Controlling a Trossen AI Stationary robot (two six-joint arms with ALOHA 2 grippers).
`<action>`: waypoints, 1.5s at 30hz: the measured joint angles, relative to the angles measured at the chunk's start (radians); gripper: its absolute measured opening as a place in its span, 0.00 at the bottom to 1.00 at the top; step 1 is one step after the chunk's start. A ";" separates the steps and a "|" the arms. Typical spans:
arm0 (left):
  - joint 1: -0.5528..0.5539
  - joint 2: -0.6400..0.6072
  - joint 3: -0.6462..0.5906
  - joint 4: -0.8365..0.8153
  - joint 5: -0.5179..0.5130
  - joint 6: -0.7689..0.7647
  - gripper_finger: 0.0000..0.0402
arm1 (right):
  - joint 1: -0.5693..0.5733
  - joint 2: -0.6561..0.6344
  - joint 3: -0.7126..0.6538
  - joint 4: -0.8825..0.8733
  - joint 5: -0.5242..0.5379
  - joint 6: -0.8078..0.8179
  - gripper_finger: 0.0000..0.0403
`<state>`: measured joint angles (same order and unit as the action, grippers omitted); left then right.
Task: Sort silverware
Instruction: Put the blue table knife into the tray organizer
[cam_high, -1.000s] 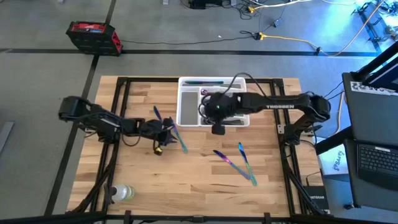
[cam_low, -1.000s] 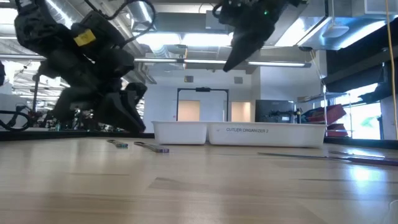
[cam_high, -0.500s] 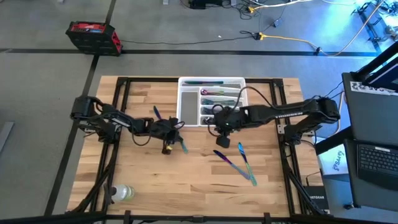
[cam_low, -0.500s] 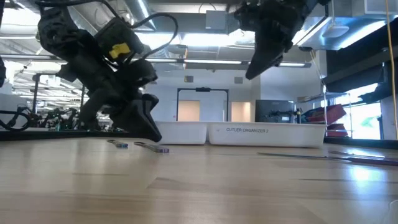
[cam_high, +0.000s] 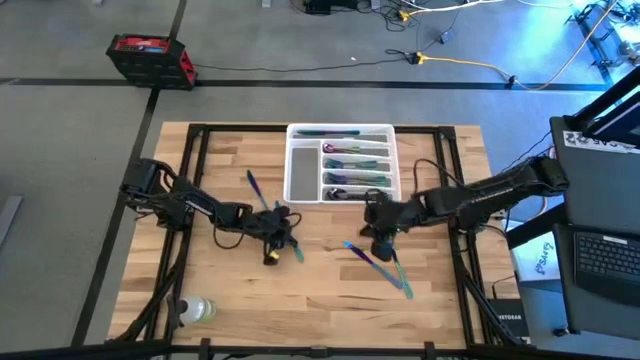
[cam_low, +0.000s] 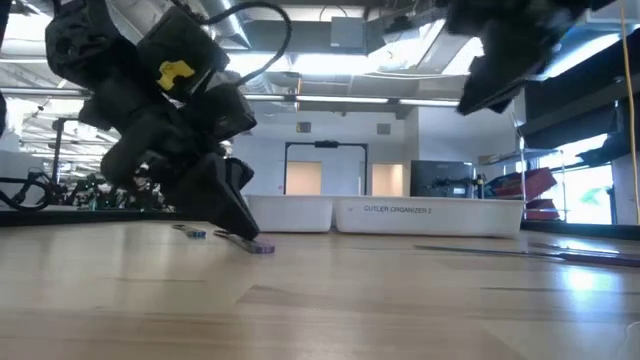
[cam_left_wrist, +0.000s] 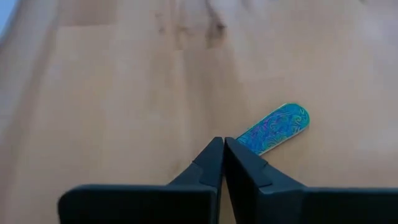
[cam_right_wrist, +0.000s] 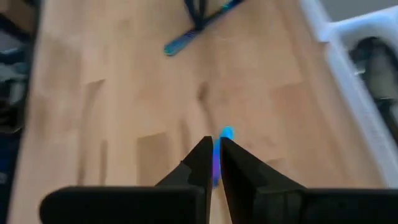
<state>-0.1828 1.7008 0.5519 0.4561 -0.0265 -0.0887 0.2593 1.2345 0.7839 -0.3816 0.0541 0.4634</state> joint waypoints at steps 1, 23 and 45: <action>-0.016 0.011 0.020 -0.002 -0.007 -0.024 0.00 | 0.021 -0.011 -0.014 0.012 0.010 0.015 0.04; -0.167 0.061 0.469 -0.310 -0.210 -0.159 0.00 | 0.332 0.032 -0.224 0.551 0.030 -0.104 0.04; 0.029 -0.286 -0.037 -0.465 -0.131 -0.002 0.00 | 0.284 0.670 0.219 0.666 0.638 -0.125 0.00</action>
<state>-0.1537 1.4143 0.5153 -0.0094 -0.1570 -0.0910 0.5434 1.9047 1.0030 0.2840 0.6922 0.3385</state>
